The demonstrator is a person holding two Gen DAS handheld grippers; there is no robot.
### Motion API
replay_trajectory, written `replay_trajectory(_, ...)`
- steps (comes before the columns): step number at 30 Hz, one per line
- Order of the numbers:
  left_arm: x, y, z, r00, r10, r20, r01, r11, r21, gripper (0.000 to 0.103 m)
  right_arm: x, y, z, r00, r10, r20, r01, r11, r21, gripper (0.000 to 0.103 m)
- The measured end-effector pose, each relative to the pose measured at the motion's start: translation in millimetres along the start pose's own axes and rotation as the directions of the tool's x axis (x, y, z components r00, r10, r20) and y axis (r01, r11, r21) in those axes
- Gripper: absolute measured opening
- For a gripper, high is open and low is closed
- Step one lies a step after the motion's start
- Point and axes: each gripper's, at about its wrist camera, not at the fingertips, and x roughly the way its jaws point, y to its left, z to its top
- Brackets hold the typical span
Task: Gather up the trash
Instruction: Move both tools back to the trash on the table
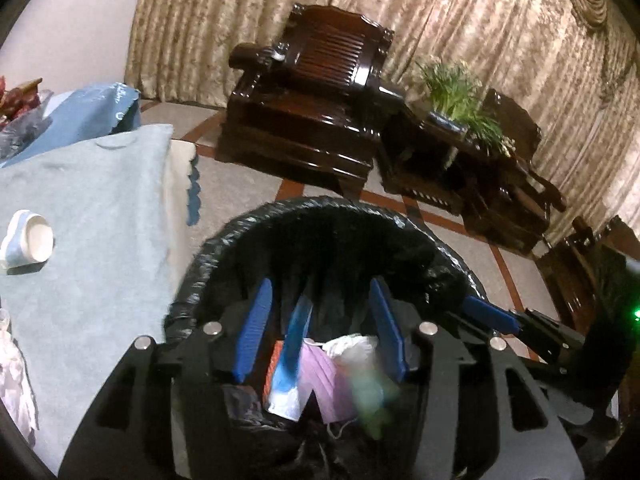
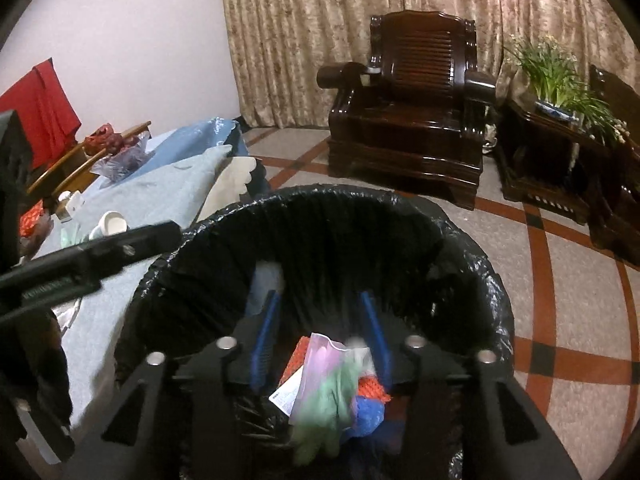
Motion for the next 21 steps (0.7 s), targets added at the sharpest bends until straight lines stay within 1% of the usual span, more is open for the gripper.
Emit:
replay_trajectory(1, -4, 1, -1, 1.000, 0.004, 0.004, -0.004, 1.000, 0.002, 0.053, -1, 0, 0, 1.000, -0.005, 0.003, 0.005, 1.000, 0.001, 0.063)
replay_trajectory(2, -10, 5, -1, 1.000, 0.020, 0.017, -0.020, 1.000, 0.008, 0.055, -2, 1, 0, 1.000, -0.007, 0.007, 0.007, 1.000, 0.001, 0.075)
replay_trajectory(3, -15, 9, -1, 0.999, 0.035, 0.028, -0.035, 0.999, 0.012, 0.062, -5, 4, 0, 1.000, -0.002, 0.015, 0.002, 1.000, -0.003, 0.080)
replay_trajectory(4, -20, 10, 1, 0.998, 0.049, 0.040, -0.050, 0.999, 0.015, 0.068, -6, 6, 1, 1.000, 0.002, 0.019, -0.002, 1.000, -0.008, 0.083)
replay_trajectory(5, -29, 16, 1, 0.995, 0.074, 0.062, -0.075, 0.997, 0.017, 0.071, -8, 10, 2, 1.000, 0.008, 0.024, -0.008, 1.000, -0.016, 0.089)
replay_trajectory(6, -38, 22, 0, 0.991, 0.102, 0.082, -0.104, 0.994, 0.017, 0.076, -9, 15, 3, 0.999, 0.015, 0.032, -0.014, 1.000, -0.021, 0.095)
replay_trajectory(7, -44, 27, 2, 0.989, 0.116, 0.091, -0.118, 0.993, 0.015, 0.081, -10, 20, 4, 0.999, 0.025, 0.041, -0.024, 0.999, -0.025, 0.096)
replay_trajectory(9, -64, 40, 1, 0.980, 0.160, 0.117, -0.161, 0.987, -0.002, 0.087, -11, 30, 8, 0.997, 0.057, 0.054, -0.055, 0.998, -0.027, 0.097)
replay_trajectory(13, -101, 71, -5, 0.957, 0.250, 0.147, -0.247, 0.968, -0.043, 0.089, -10, 56, 15, 0.989, 0.129, 0.073, -0.127, 0.991, -0.032, 0.097)
replay_trajectory(15, -122, 92, -10, 0.940, 0.301, 0.158, -0.293, 0.953, -0.077, 0.089, -10, 77, 19, 0.982, 0.168, 0.082, -0.163, 0.985, -0.054, 0.097)
replay_trajectory(17, -144, 113, -17, 0.921, 0.352, 0.167, -0.336, 0.935, -0.114, 0.089, -9, 97, 23, 0.975, 0.203, 0.091, -0.196, 0.978, -0.076, 0.097)
replay_trajectory(19, -163, 132, -21, 0.897, 0.408, 0.172, -0.388, 0.911, -0.137, 0.090, -8, 118, 27, 0.967, 0.238, 0.095, -0.229, 0.969, -0.097, 0.097)
replay_trajectory(21, -182, 151, -27, 0.864, 0.470, 0.179, -0.447, 0.881, -0.155, 0.090, -8, 139, 29, 0.957, 0.273, 0.098, -0.261, 0.958, -0.122, 0.097)
